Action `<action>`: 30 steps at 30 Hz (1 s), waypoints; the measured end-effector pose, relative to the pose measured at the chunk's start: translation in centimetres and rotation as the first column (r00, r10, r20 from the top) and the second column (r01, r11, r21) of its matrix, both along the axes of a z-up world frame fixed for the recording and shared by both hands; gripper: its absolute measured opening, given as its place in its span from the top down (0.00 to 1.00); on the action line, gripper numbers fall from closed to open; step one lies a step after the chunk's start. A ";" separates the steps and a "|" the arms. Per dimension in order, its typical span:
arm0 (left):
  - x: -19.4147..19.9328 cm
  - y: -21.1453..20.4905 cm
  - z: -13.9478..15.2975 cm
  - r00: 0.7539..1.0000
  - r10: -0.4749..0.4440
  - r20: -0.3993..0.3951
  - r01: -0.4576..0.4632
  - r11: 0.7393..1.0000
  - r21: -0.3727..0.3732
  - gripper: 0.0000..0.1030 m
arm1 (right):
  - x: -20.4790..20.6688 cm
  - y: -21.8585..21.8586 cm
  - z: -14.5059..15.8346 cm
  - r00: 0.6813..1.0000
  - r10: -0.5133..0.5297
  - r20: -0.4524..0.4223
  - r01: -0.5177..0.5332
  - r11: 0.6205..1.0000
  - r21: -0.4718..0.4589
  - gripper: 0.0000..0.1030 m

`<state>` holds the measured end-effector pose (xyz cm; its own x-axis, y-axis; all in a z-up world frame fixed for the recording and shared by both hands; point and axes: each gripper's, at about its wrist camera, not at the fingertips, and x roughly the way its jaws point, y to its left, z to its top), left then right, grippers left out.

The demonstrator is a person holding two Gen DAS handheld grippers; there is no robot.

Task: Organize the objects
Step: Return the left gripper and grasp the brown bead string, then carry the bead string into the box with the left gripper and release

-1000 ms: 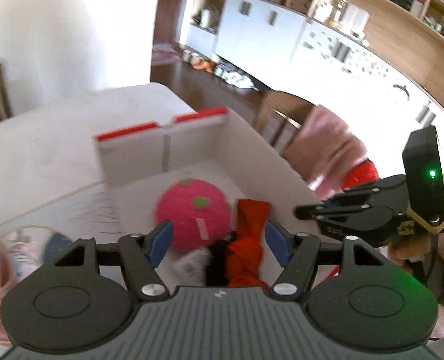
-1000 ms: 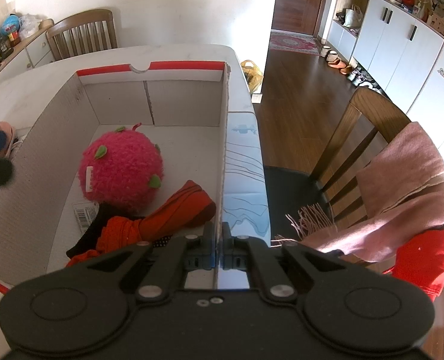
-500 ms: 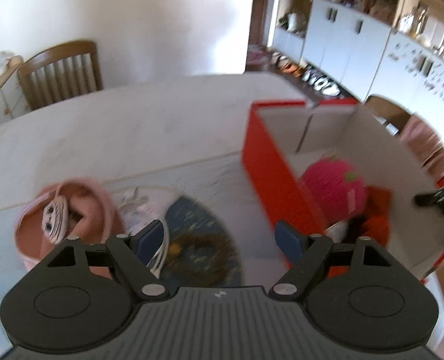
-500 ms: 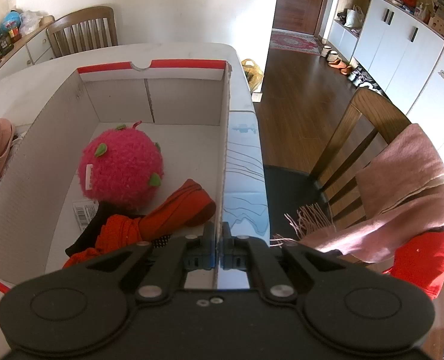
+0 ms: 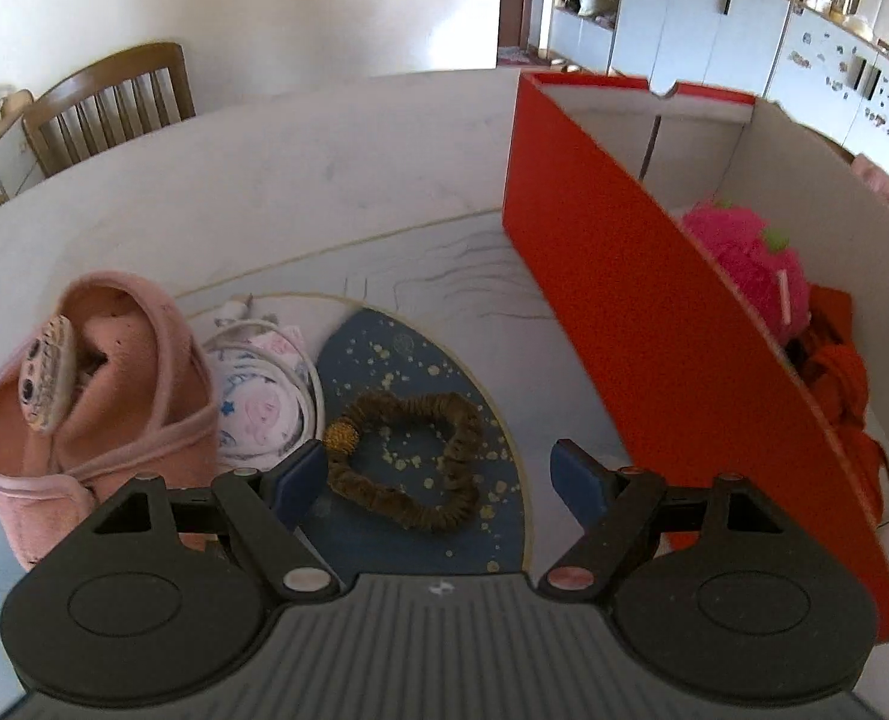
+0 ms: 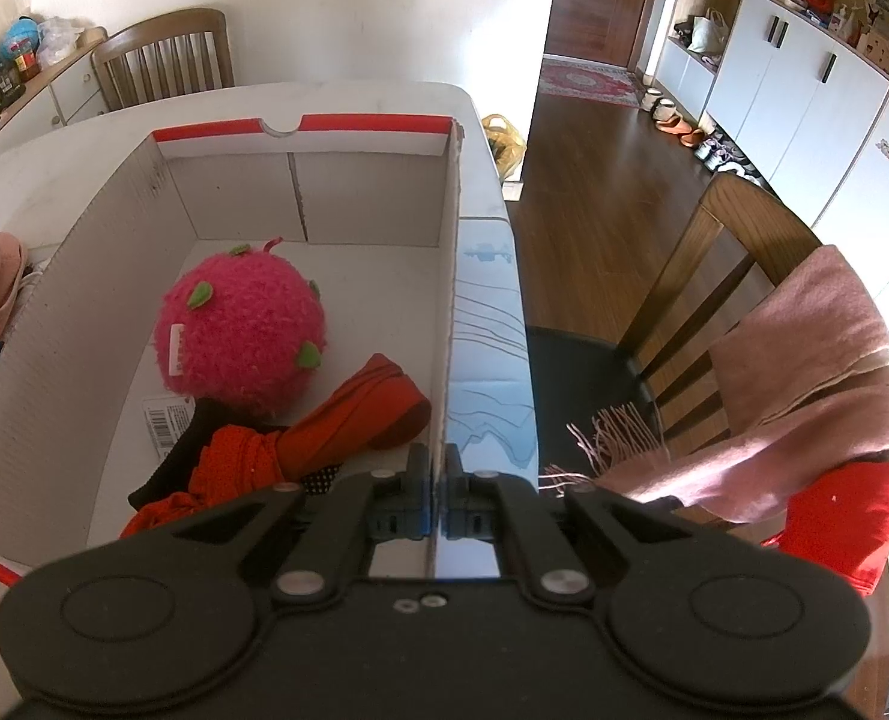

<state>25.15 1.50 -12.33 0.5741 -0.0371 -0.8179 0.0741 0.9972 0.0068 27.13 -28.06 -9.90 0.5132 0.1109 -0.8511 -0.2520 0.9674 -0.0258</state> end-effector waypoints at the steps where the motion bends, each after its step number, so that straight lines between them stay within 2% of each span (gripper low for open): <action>1: 0.2 -0.1 -0.3 1.000 0.002 -0.007 -0.002 1.000 0.008 0.21 | 0.0 0.0 0.0 1.000 0.000 0.000 0.000 1.000 0.000 0.97; 5: 0.7 -0.1 -1.4 0.999 0.018 -0.033 -0.017 0.999 0.030 0.23 | 0.0 0.0 0.0 1.000 -0.001 -0.002 0.001 1.000 0.000 0.97; 9: 0.7 -0.1 -1.9 0.999 0.030 -0.045 -0.028 0.998 0.051 0.39 | -0.1 -0.1 0.0 1.000 -0.002 -0.002 0.002 1.000 0.000 0.97; 11: 0.7 0.1 -1.9 0.998 0.038 -0.040 -0.036 0.999 0.040 0.45 | -0.1 -0.1 0.0 1.000 -0.002 -0.002 0.002 1.000 0.000 0.97; 13: 0.7 0.1 -1.8 0.999 0.039 -0.037 -0.037 0.998 0.041 0.59 | -0.1 -0.1 0.0 1.000 -0.002 -0.002 0.002 1.000 0.000 0.97; 15: 0.8 0.2 -1.7 0.999 0.040 -0.036 -0.039 0.999 0.035 0.69 | 0.0 -0.1 0.0 1.000 -0.001 -0.002 0.001 1.000 0.000 0.97; 16: 0.7 0.3 -1.6 0.998 0.046 -0.037 -0.045 0.999 0.030 0.70 | -0.1 -0.1 0.0 1.000 -0.001 -0.002 0.001 1.000 0.000 0.97; 18: 0.7 0.5 -1.6 0.998 0.047 -0.032 -0.046 0.999 0.017 0.84 | -0.1 -0.1 0.0 1.000 -0.001 -0.002 0.001 1.000 0.000 0.97; 25: -0.2 1.0 -0.4 0.999 0.048 0.004 -0.048 0.999 -0.012 0.87 | 0.0 -0.1 0.0 1.000 -0.002 -0.002 0.002 1.000 0.000 0.97; 30: -1.2 1.5 2.0 0.997 0.063 0.032 -0.061 0.996 -0.069 0.88 | 0.0 -0.1 0.0 1.000 -0.001 -0.001 0.001 1.000 -0.002 0.97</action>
<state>23.94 3.03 -10.31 0.6046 -0.0553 -0.7946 0.0130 0.9981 -0.0596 27.08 -28.19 -9.91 0.5123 0.1092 -0.8519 -0.2515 0.9675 -0.0272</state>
